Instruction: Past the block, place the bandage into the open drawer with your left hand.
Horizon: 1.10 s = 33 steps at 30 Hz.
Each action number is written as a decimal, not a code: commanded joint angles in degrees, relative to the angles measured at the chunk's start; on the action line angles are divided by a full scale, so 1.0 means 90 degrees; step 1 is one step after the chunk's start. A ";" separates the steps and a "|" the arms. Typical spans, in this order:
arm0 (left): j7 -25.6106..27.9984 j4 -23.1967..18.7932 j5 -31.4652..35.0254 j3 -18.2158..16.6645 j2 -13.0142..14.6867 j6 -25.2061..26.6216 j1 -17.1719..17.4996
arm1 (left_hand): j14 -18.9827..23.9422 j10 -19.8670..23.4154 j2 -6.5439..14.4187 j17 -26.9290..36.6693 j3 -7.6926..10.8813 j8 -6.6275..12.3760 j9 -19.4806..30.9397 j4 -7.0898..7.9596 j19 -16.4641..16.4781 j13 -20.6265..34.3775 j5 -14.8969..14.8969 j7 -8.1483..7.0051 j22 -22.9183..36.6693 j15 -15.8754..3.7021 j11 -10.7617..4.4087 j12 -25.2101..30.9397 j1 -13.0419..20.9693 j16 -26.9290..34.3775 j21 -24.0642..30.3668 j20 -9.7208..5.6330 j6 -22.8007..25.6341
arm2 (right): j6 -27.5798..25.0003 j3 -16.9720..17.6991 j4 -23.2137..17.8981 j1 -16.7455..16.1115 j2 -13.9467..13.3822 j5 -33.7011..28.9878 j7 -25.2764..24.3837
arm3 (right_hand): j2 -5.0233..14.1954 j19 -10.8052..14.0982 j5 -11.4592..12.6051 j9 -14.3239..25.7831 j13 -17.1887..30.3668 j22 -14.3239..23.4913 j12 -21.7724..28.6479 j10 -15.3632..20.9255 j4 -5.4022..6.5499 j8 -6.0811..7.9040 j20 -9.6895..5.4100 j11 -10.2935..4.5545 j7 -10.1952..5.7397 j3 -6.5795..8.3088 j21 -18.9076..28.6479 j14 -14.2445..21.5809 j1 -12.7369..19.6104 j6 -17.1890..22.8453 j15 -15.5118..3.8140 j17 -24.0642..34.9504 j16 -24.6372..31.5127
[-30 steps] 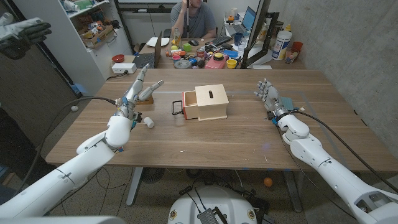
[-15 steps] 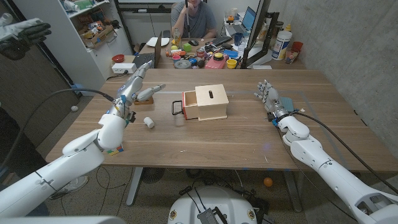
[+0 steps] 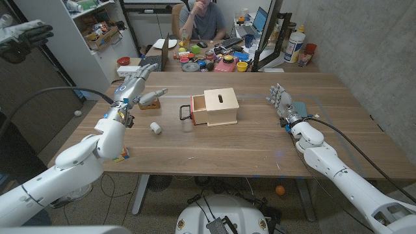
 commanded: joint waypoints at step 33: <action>-0.2106 -0.0284 0.0710 0.0852 0.0741 0.1532 -0.0700 | -0.0070 -0.0427 -0.0193 -0.0030 0.0047 -0.0139 0.0032 -0.0031 0.0237 0.0060 -0.0039 -0.0032 -0.0067 0.0140 0.0083 -0.0151 0.0666 -0.0076 -0.0279 0.0048 -0.0265 | 0.0112 0.0099 -0.0241 -0.0316 -0.0037 0.0048 -0.0160 | 0.0593 0.0070 0.0041 0.0031 0.0025 0.0022 0.0060 0.0045 0.0012 0.0054 -0.0217 0.0024 -0.0006 -0.0062 -0.0106 0.0065 -0.0067 0.0068 0.0107 0.0013 0.0038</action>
